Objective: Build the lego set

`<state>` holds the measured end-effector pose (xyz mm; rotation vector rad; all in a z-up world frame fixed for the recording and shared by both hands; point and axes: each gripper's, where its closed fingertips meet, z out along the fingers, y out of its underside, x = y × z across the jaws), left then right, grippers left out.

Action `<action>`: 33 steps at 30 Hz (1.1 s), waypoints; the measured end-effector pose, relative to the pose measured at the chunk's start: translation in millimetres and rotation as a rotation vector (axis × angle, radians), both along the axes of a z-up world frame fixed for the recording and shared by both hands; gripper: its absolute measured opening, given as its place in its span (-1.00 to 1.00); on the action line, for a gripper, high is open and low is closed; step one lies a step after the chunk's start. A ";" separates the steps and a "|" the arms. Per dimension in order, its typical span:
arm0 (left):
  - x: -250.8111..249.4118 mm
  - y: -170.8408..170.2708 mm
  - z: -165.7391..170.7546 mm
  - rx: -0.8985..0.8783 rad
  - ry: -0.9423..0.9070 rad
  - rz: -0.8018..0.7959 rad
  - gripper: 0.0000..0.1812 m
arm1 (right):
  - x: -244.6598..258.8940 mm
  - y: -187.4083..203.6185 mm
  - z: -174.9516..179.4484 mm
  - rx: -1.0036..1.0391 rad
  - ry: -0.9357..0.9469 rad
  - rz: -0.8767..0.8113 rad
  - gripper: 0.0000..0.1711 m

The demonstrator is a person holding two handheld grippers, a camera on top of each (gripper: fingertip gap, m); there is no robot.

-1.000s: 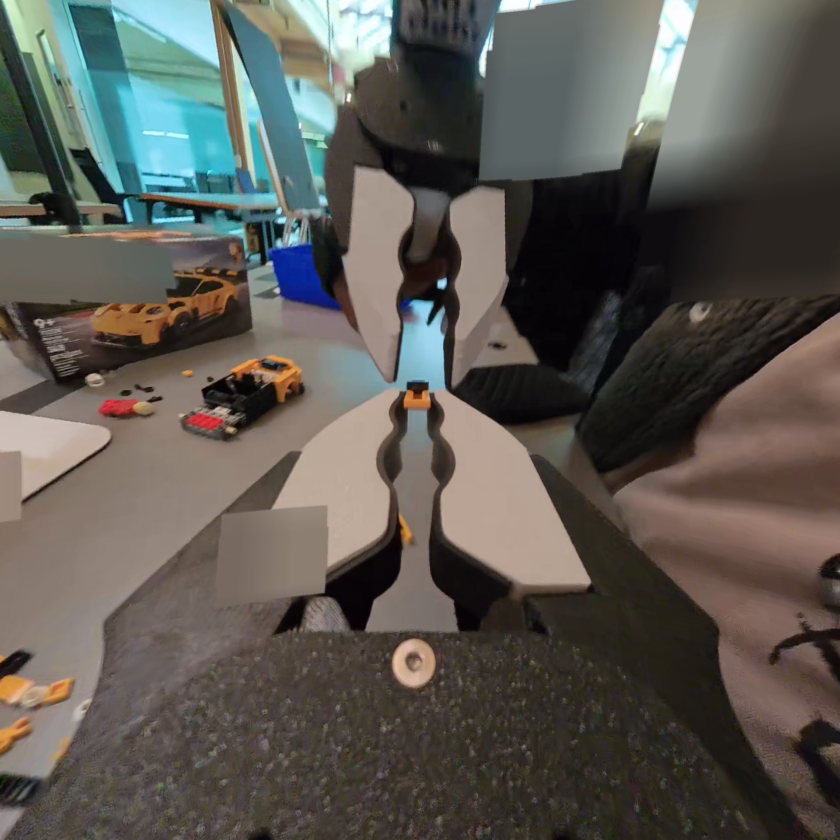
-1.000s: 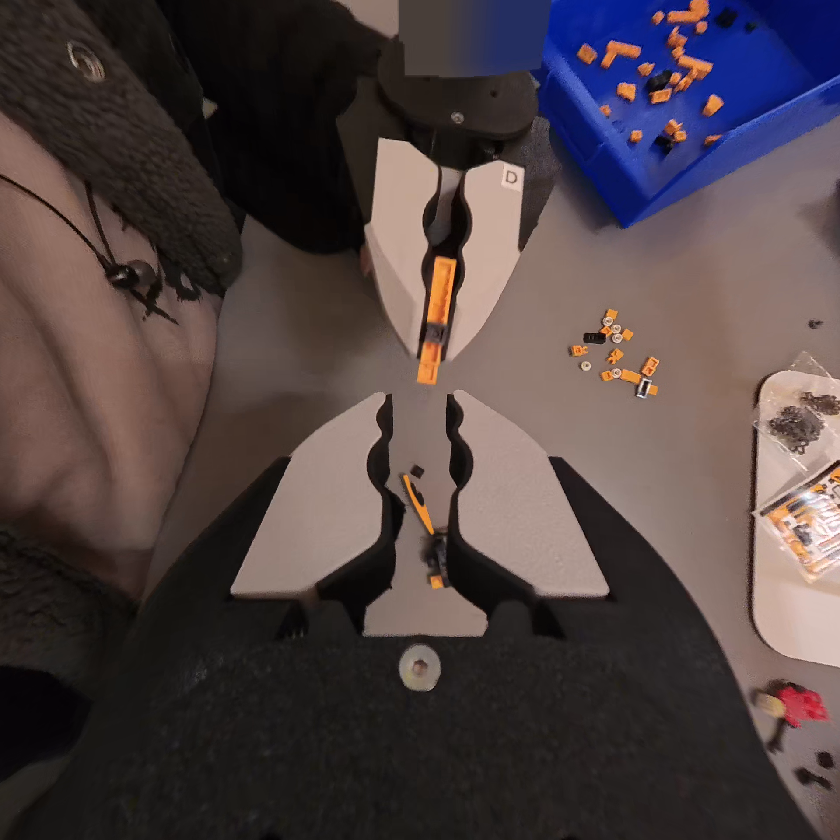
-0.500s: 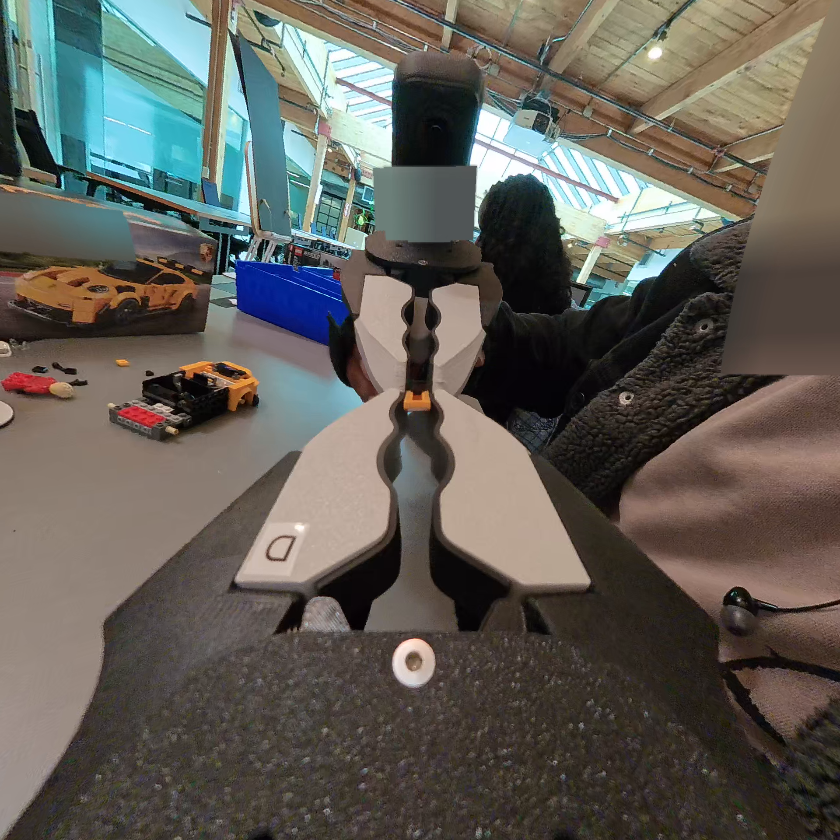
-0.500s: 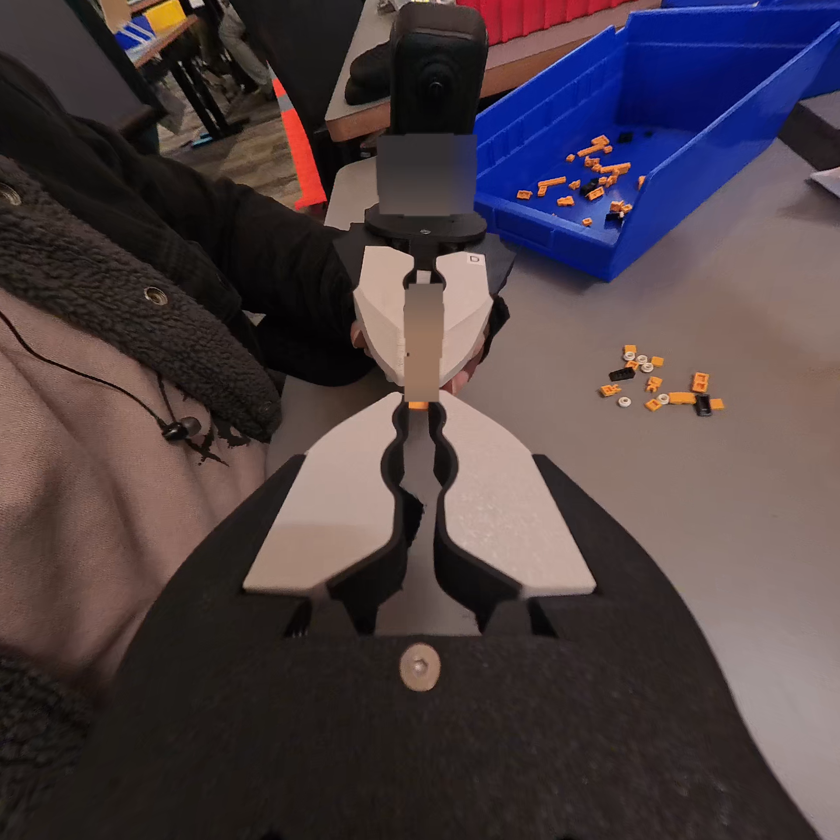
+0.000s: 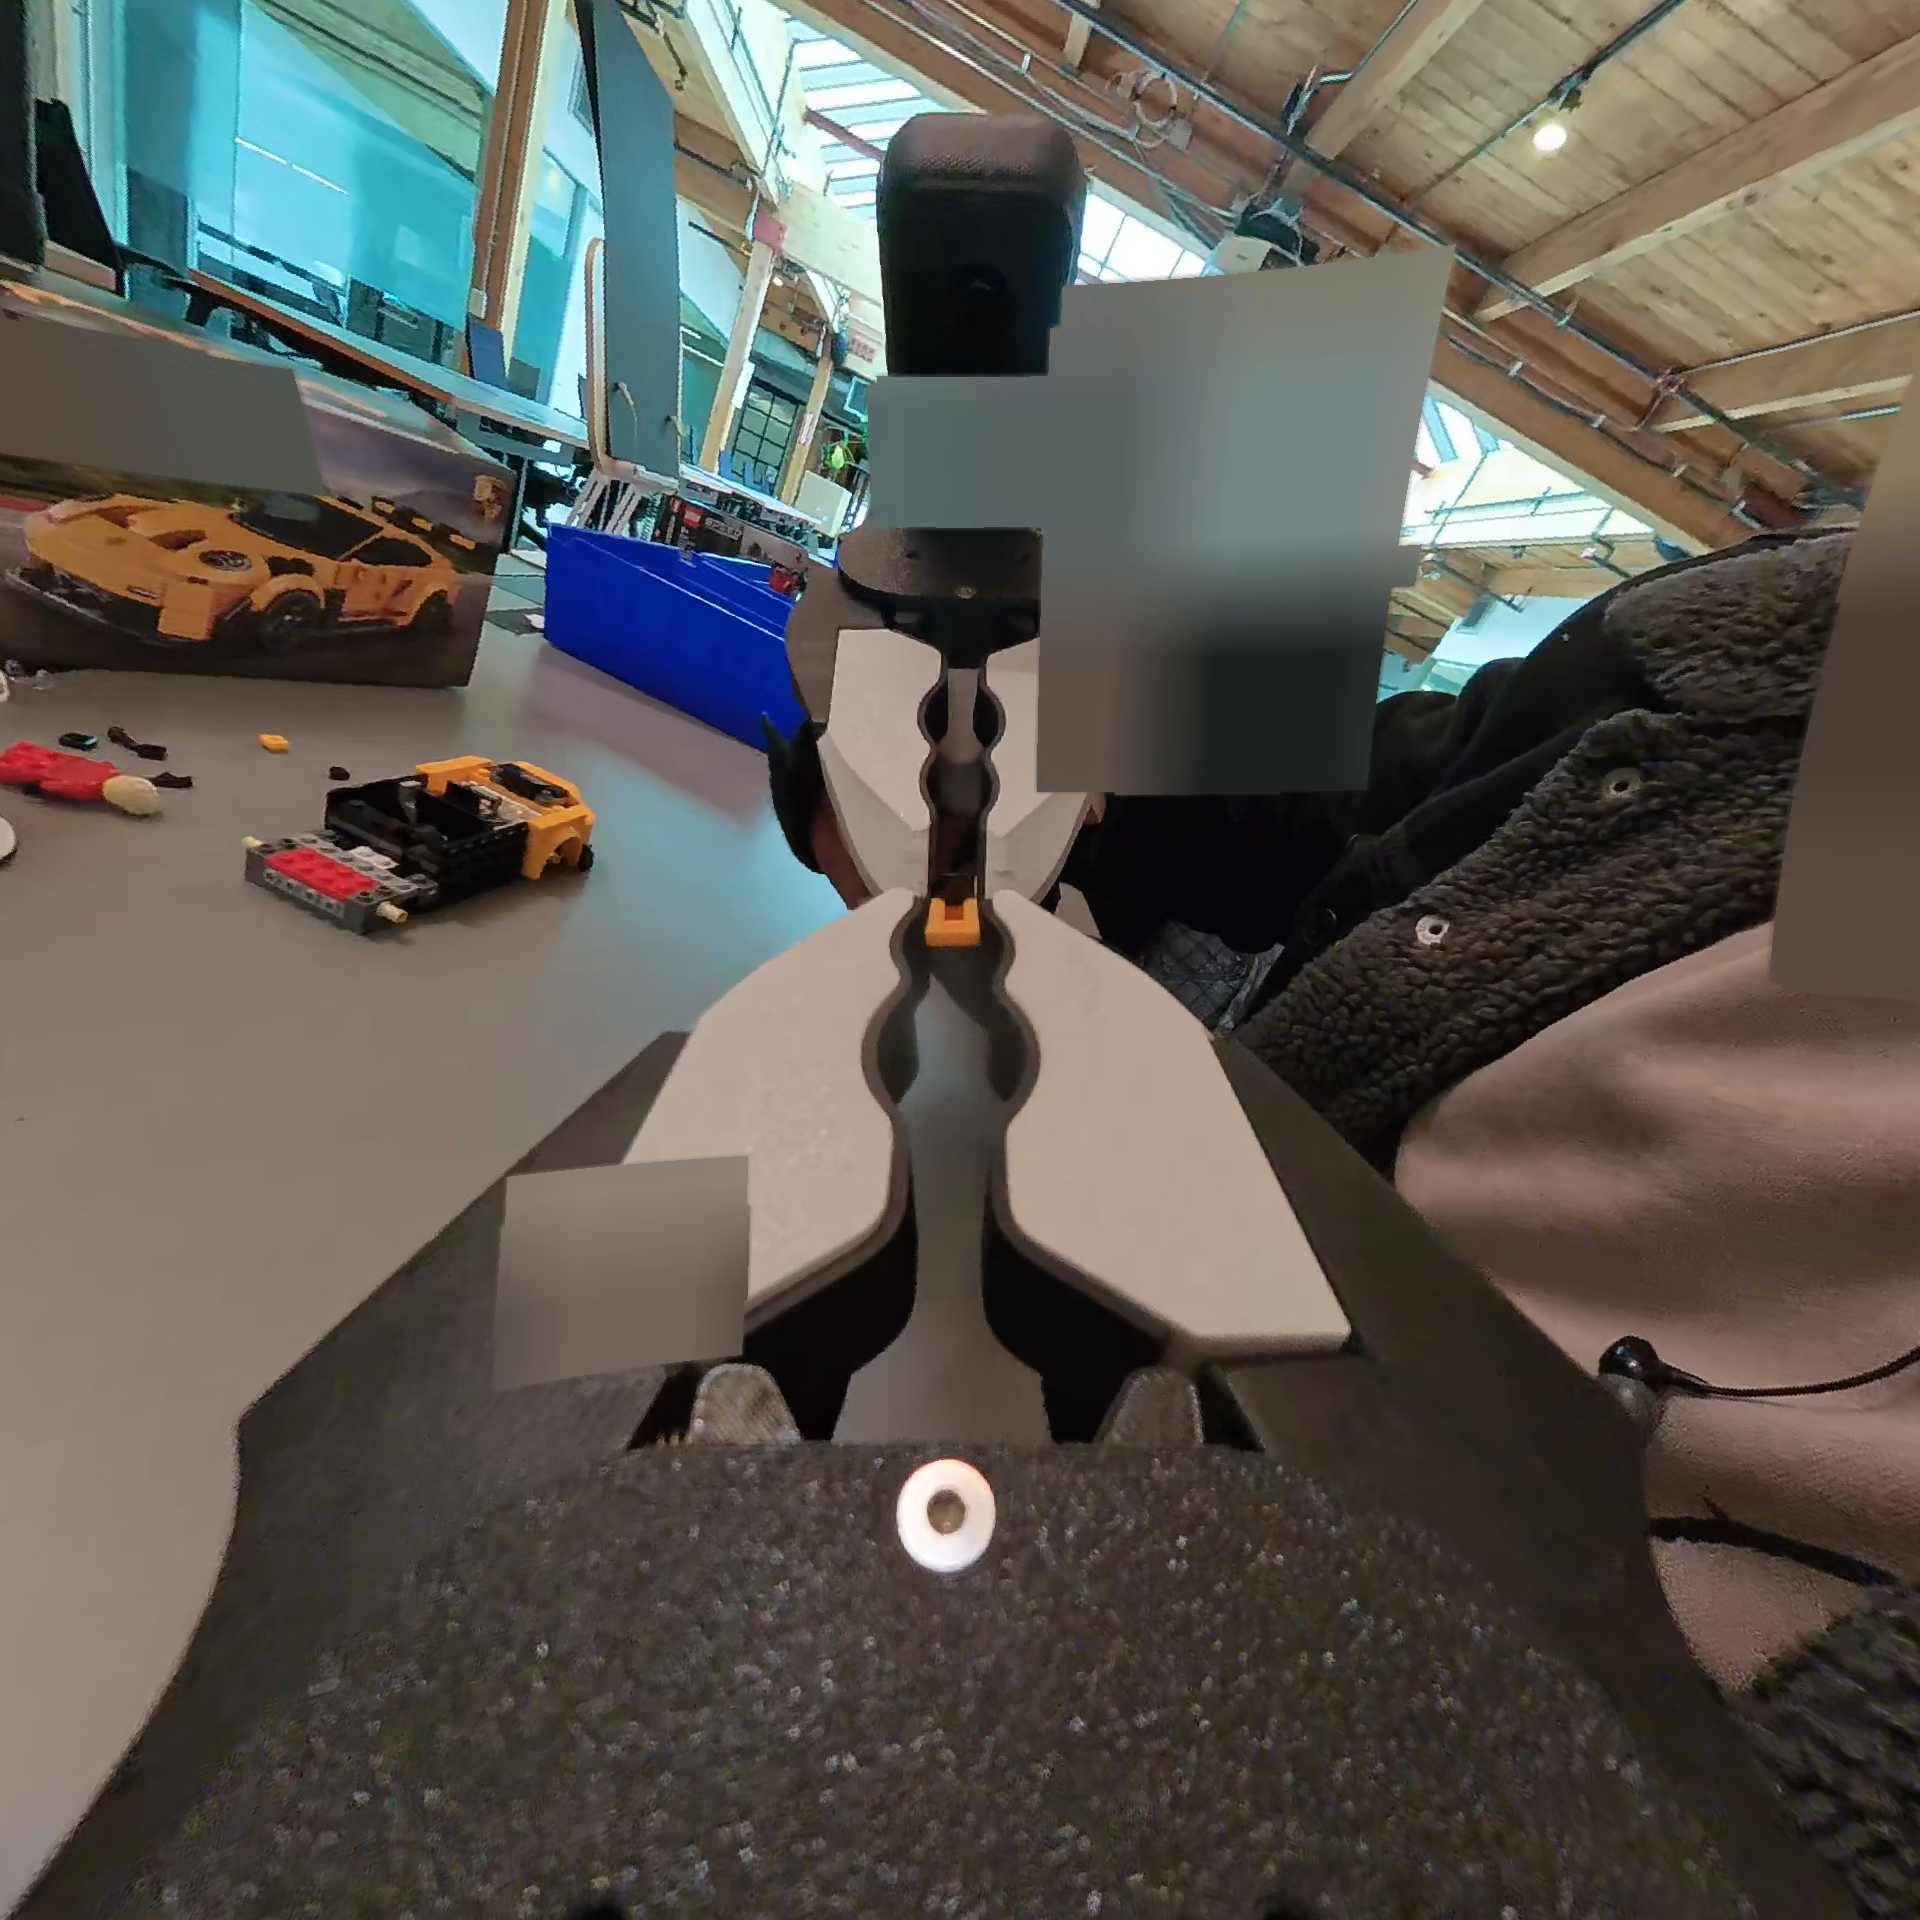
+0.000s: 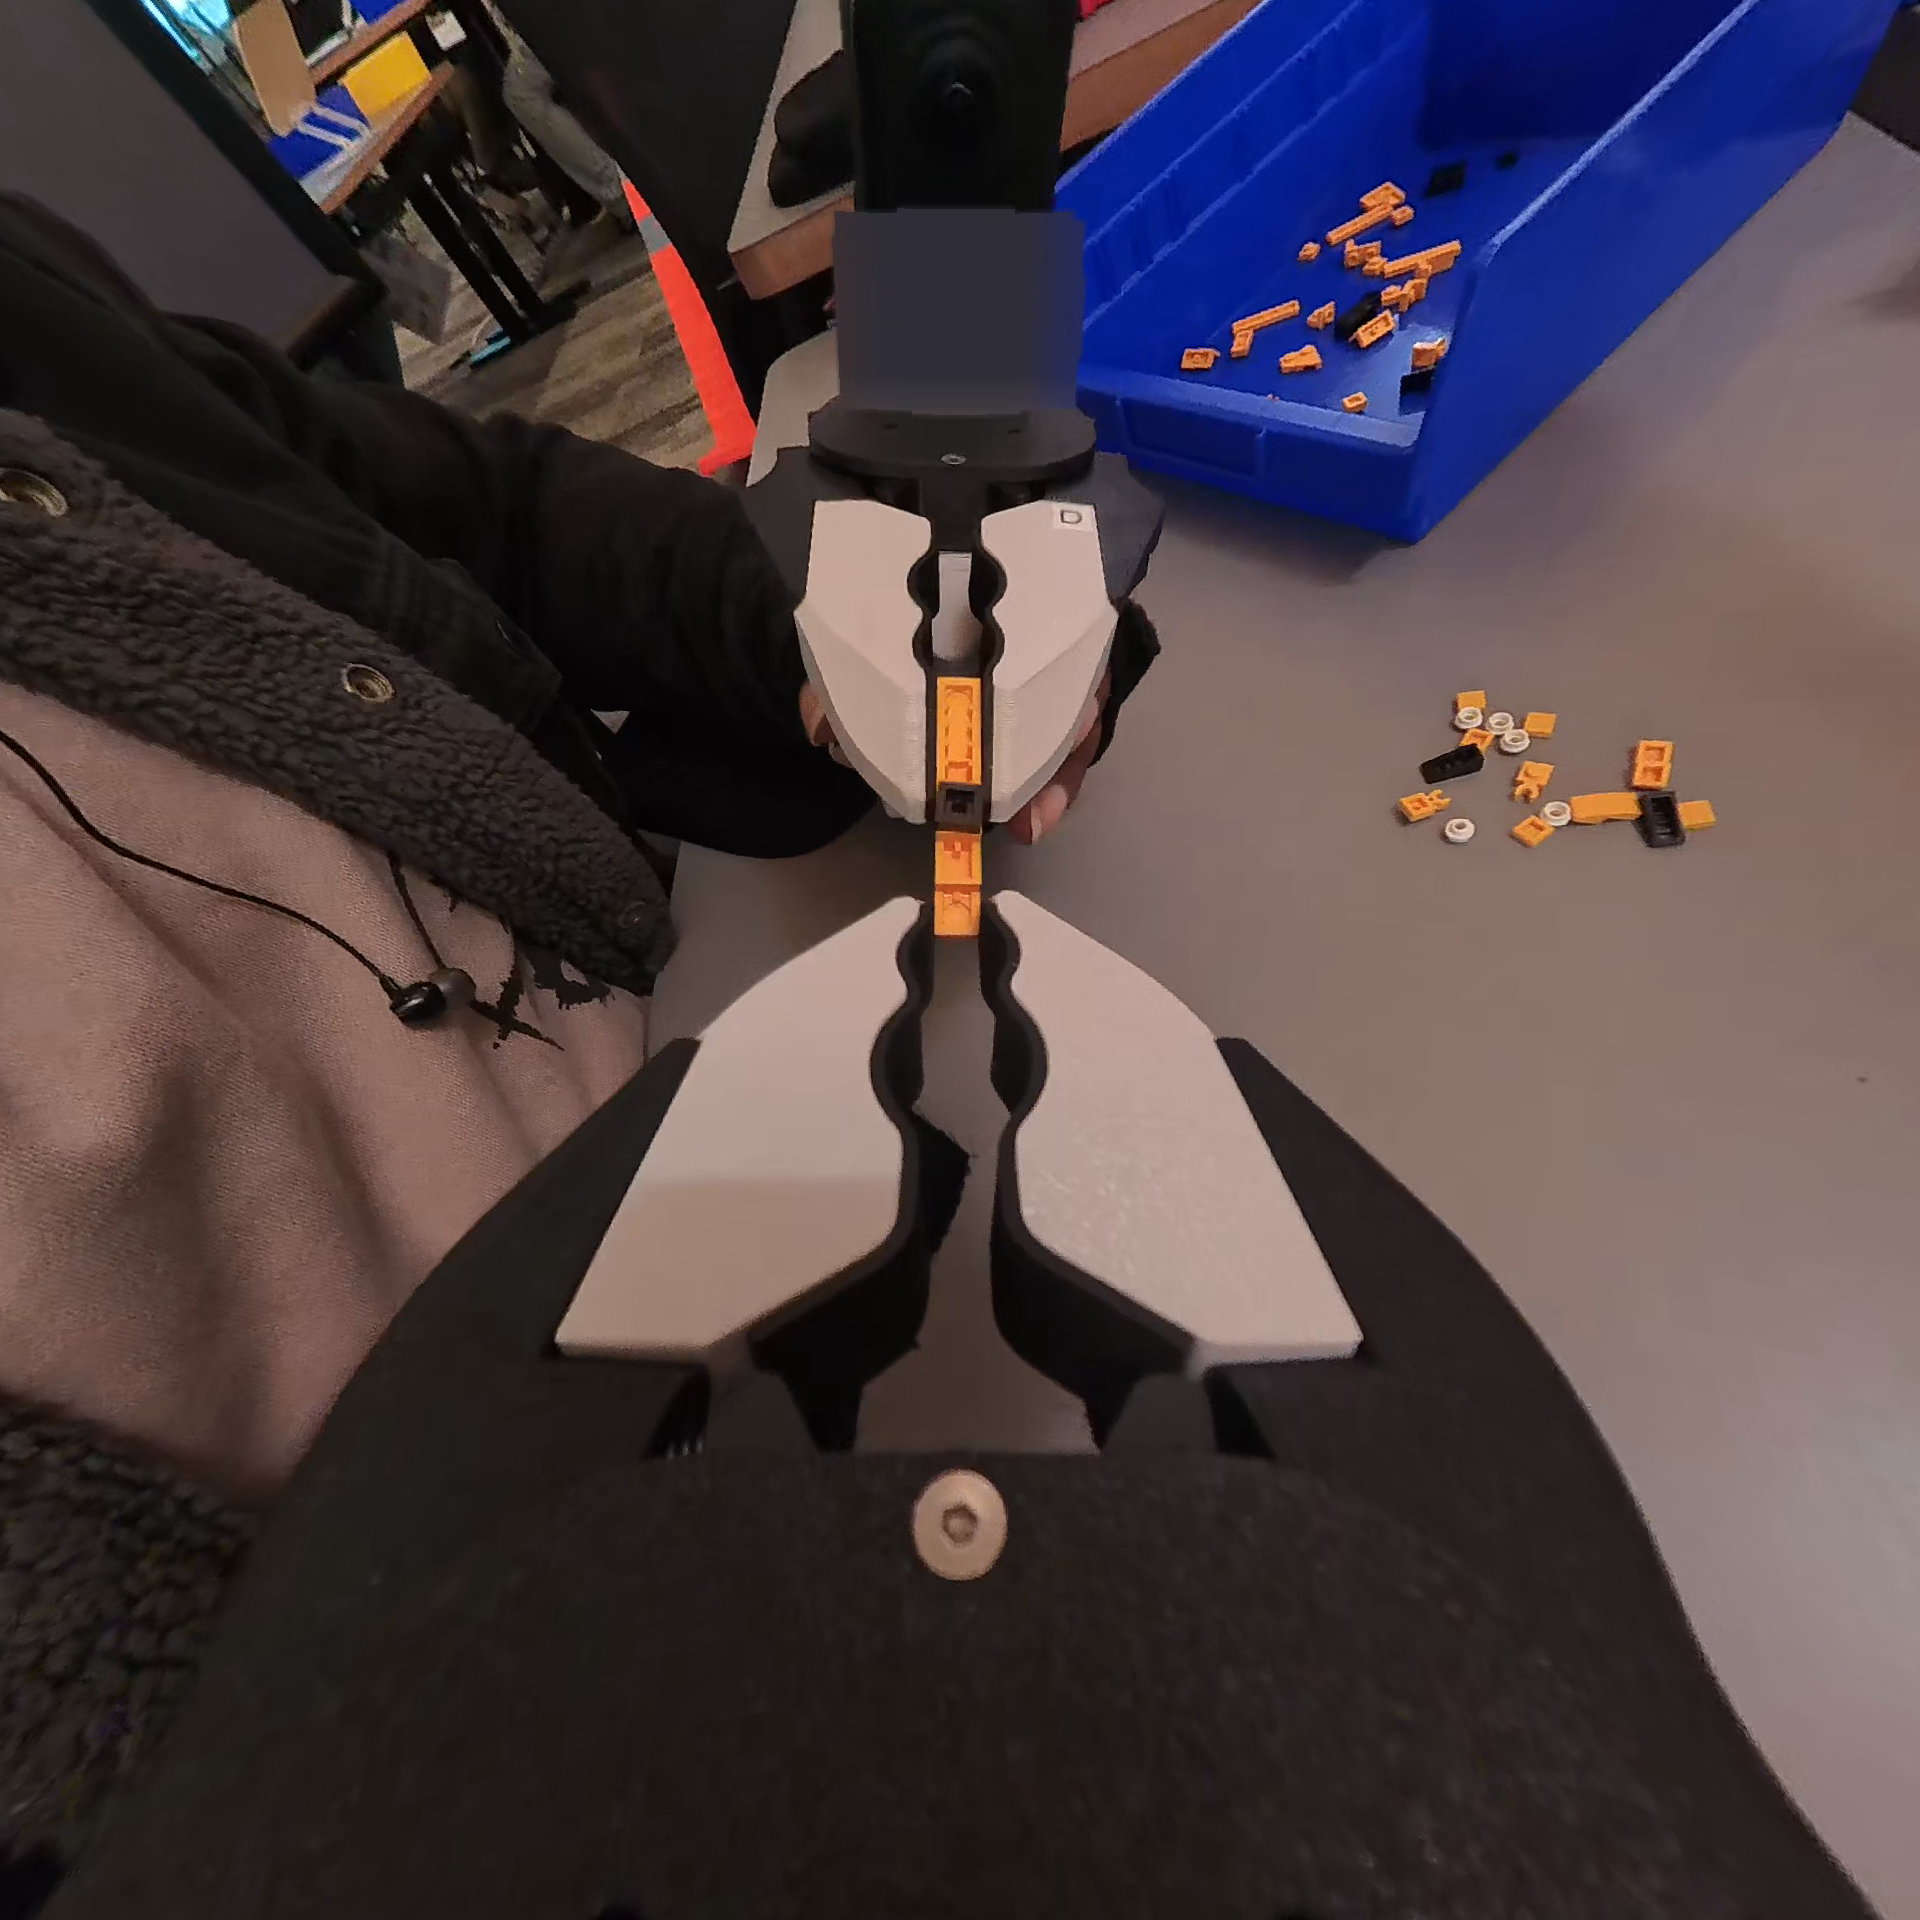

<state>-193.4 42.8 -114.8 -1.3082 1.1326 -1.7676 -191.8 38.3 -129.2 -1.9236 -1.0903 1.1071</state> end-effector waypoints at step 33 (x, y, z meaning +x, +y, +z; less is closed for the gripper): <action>5.3 -25.6 -11.1 0.366 0.072 0.004 -0.91 | -3.0 -17.4 2.1 0.369 -0.260 0.249 -0.90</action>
